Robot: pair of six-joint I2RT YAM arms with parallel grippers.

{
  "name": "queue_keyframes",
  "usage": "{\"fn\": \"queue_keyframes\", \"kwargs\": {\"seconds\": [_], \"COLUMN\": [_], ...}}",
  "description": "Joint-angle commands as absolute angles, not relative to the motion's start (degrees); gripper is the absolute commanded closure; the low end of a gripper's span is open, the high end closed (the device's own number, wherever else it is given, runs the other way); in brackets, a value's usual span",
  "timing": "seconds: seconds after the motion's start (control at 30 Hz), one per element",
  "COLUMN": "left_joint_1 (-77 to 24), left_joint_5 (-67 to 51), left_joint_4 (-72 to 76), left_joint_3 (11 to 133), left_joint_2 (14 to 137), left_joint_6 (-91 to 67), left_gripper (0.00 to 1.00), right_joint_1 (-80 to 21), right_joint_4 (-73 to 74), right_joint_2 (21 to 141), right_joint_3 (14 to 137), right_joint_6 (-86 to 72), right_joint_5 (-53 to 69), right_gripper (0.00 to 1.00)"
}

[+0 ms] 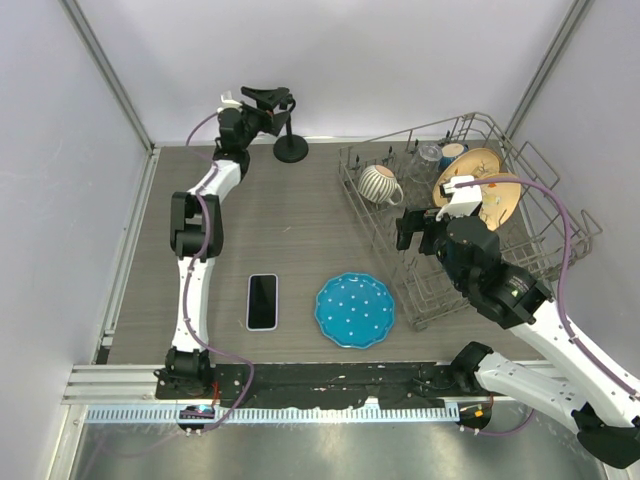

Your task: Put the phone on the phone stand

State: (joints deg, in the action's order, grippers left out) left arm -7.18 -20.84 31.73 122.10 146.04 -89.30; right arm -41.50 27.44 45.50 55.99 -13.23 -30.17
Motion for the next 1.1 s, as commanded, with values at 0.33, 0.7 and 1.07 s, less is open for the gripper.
{"fn": "queue_keyframes", "kwargs": {"seconds": [0.33, 0.7, 1.07], "left_joint_1": [-7.4, -7.4, -7.4], "left_joint_5": [-20.1, -19.3, -19.1], "left_joint_4": [28.9, 26.7, 28.7], "left_joint_3": [125.2, 127.7, 119.0], "left_joint_2": [145.8, 146.6, 139.3], "left_joint_6": [-85.4, -83.5, -82.3], "left_gripper": [0.36, 0.41, 0.93], "right_joint_1": [-41.4, -41.4, -41.5], "right_joint_4": [24.4, 24.3, 24.4], "right_joint_2": [44.8, 45.2, 46.0], "right_joint_3": [56.2, 56.8, 57.4], "right_joint_6": [-12.5, -12.7, -13.1], "right_joint_5": [-31.6, -31.2, -30.2], "right_gripper": [0.01, 0.01, 0.01]}}
